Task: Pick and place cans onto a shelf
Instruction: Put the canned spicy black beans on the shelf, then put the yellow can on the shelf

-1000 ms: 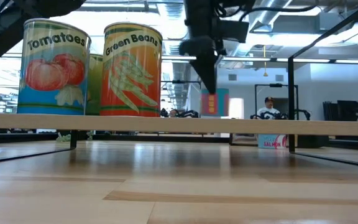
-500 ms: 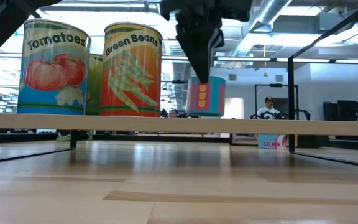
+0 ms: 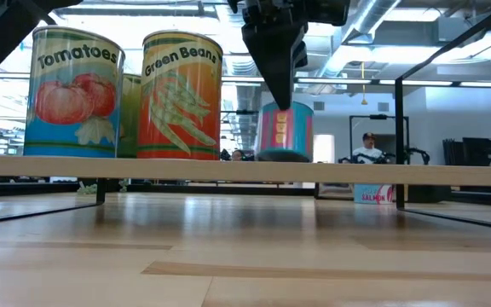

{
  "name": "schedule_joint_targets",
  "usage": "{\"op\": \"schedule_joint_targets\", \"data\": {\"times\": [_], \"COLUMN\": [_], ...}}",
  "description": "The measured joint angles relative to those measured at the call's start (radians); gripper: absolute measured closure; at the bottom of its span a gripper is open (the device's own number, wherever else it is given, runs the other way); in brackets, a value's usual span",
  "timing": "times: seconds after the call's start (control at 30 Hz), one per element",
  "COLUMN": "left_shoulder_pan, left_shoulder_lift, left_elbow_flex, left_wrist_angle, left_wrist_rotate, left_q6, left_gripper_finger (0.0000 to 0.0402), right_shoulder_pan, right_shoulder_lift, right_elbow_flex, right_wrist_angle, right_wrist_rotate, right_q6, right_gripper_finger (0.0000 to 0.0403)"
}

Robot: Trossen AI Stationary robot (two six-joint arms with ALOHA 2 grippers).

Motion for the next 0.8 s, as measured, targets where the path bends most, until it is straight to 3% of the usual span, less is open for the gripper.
{"op": "schedule_joint_targets", "data": {"times": [0.4, 0.57, 0.67, 0.8], "left_shoulder_pan": [0.001, -0.012, -0.026, -0.054], "left_shoulder_lift": [-0.029, -0.137, -0.193, -0.262], "left_elbow_flex": [0.007, 0.010, 0.010, -0.005], "left_wrist_angle": [-0.031, -0.109, -0.163, -0.178], "left_wrist_rotate": [-0.025, -0.166, -0.256, -0.440], "left_q6": [0.001, -0.060, -0.106, -0.078], "left_gripper_finger": [0.0346, 0.0345, 0.0345, 0.0345], "right_shoulder_pan": [0.000, 0.000, -0.007, -0.027], "right_shoulder_lift": [0.000, 0.000, -0.017, -0.079], "right_elbow_flex": [0.000, 0.000, -0.008, -0.088], "right_wrist_angle": [0.000, 0.000, 0.002, 0.001], "right_wrist_rotate": [-0.007, -0.137, -0.139, -0.215], "right_q6": [0.000, -0.055, -0.053, -0.045], "right_gripper_finger": [0.0370, 0.0370, 0.0373, 0.0384]}}
